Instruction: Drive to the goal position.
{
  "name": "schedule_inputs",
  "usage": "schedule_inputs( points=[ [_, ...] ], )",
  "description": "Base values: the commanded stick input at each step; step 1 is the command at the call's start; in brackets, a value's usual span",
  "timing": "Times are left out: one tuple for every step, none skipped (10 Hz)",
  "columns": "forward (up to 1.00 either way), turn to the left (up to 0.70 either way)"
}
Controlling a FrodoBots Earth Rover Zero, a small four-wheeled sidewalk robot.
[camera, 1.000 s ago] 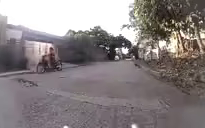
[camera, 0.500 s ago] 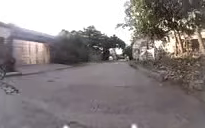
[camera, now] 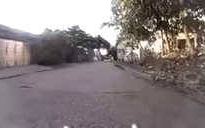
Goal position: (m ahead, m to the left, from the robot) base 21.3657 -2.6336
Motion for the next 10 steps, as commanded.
schedule_inputs(
  points=[
    [1.00,-0.01],
    [1.00,0.00],
    [1.00,0.00],
    [1.00,0.00],
    [1.00,0.00],
    [1.00,0.00],
    [1.00,0.00],
    [1.00,0.00],
    [1.00,0.00],
    [1.00,0.00]
  ],
)
